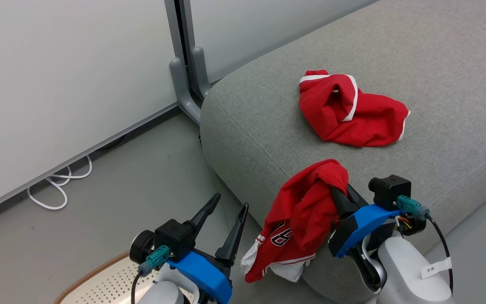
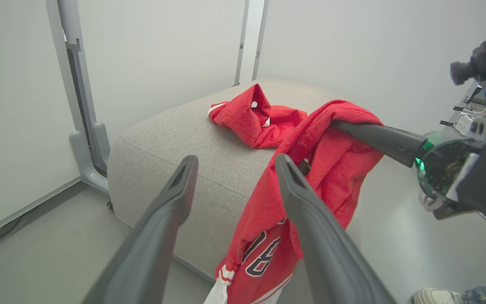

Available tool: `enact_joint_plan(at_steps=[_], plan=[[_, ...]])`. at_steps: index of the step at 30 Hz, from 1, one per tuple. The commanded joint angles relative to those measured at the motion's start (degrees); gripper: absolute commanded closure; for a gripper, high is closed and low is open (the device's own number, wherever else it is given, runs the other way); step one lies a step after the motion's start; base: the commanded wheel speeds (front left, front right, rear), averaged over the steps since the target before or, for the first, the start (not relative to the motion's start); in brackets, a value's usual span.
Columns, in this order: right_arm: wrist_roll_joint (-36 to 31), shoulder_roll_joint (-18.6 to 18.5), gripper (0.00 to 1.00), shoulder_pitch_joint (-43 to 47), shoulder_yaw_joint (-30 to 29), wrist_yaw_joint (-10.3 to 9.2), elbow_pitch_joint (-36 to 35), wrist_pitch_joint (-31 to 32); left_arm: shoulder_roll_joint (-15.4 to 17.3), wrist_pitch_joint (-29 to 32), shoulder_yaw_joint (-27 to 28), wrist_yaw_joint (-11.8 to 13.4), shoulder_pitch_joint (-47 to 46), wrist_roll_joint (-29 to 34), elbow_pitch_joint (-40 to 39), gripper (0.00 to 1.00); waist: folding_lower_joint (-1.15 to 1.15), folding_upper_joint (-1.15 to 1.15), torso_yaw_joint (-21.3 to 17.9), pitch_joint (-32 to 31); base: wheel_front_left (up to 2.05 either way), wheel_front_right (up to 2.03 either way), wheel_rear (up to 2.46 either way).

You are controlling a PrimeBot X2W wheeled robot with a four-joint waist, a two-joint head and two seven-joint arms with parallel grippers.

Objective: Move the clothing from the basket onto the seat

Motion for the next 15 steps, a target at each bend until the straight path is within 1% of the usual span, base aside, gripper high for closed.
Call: enact_joint_plan(at_steps=[1, 8, 11, 15], plan=[[-0.49, 0.0, 1.0, 0.51, -0.37, 0.03, -0.7, -0.07, 0.24, -0.27, -0.16, -0.05, -0.17, -0.04, 0.32, 0.0, 0.0, 0.0, -0.19, 0.34, 0.0, 0.0, 0.0], [-0.69, -0.02, 1.0, 1.08, -1.1, 0.02, -1.54, 0.25, 0.3, -0.27, -0.66, -0.05, -1.0, -0.33, 0.47, 0.0, 0.0, 0.0, -0.23, 0.69, 0.0, 0.0, 0.0], [0.61, -0.02, 1.0, 0.73, -0.99, 0.02, -1.94, 0.85, 0.48, -0.27, -0.71, -0.05, -0.97, -0.43, 0.45, 0.0, 0.0, 0.0, -0.2, 1.01, 0.0, 0.0, 0.0], [1.25, 0.0, 1.0, -2.4, -2.41, 0.03, -3.02, 1.9, 1.05, -0.27, 0.08, -0.05, -1.13, -0.07, 0.22, 0.0, 0.0, 0.0, -0.34, 2.17, 0.0, 0.0, 0.0]])
